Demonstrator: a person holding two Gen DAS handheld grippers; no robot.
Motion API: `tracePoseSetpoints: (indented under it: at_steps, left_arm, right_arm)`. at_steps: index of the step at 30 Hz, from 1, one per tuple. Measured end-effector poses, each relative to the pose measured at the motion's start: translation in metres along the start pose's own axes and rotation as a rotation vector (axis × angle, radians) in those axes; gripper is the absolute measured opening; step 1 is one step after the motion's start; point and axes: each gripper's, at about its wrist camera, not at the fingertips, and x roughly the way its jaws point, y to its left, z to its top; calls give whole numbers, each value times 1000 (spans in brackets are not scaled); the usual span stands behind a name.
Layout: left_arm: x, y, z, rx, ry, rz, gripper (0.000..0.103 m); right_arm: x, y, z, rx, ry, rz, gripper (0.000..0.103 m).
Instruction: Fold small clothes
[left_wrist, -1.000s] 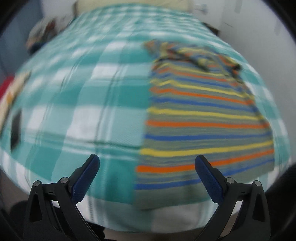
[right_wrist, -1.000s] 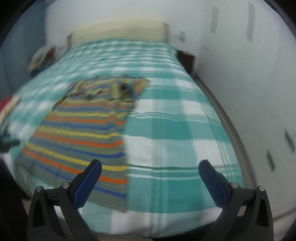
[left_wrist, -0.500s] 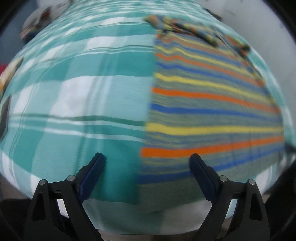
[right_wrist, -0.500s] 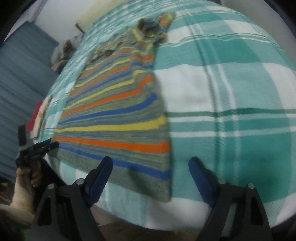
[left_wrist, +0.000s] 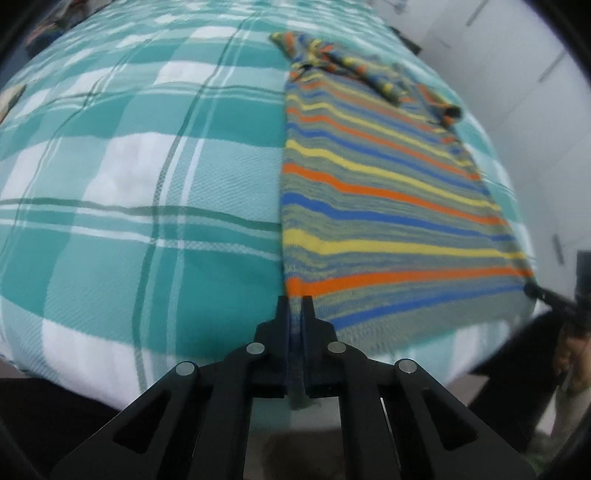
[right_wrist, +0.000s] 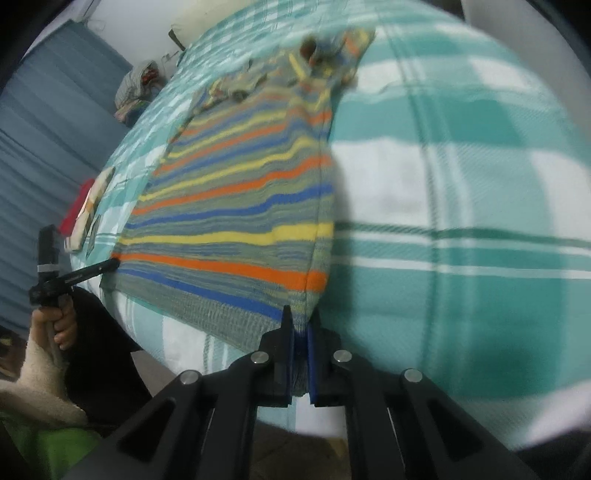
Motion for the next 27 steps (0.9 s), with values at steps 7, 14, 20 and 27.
tracePoseSetpoints:
  at_steps: [7,14,20,27]
  left_arm:
    - [2,-3,-16,70,53,46,3]
    - [38,-11,-19,94,72,159,3]
    - [48,-41,-23,214,24,335,9]
    - [-3,-47,-17,254,-31,419,52]
  right_arm:
    - [-22,24,-12,-56,41,-63,5]
    - [29,-12,-27,31,131,-133,5]
    - [41,-11,-26,38,138,-170,5]
    - [20,-15,-30,62,173,-181,39]
